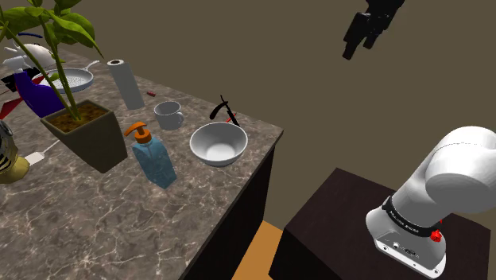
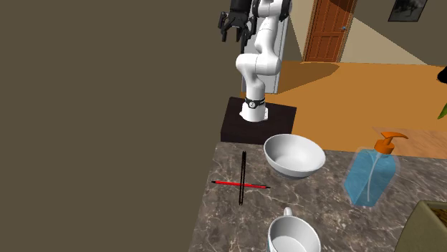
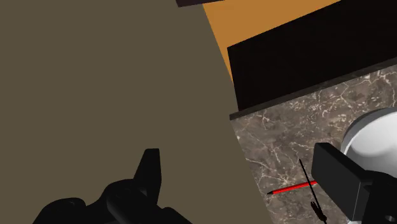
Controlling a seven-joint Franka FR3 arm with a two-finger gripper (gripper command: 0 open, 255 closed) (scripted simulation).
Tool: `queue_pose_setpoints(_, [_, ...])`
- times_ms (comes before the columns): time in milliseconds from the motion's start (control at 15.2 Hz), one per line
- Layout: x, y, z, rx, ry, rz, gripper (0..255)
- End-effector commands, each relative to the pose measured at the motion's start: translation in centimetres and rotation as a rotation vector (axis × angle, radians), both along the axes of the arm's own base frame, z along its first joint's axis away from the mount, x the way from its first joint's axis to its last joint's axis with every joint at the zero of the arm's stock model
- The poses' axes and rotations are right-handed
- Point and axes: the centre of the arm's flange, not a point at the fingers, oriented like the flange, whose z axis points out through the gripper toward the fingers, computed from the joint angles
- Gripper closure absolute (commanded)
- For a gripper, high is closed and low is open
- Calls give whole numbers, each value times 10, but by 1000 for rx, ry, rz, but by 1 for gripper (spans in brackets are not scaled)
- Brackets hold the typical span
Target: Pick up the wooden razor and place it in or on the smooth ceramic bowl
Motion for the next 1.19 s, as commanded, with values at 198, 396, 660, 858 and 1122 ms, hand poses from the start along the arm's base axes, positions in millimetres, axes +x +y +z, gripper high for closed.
queue_pose_setpoints(198, [30,5,-22,21,-6,22,0])
queue_pose_setpoints(396, [60,11,-44,41,-12,45,0])
queue_pose_setpoints(660, [101,21,-73,69,-20,75,0])
queue_pose_setpoints(858, [131,29,-94,90,-26,97,0])
queue_pose_setpoints(1122, [171,42,-122,117,-34,127,0])
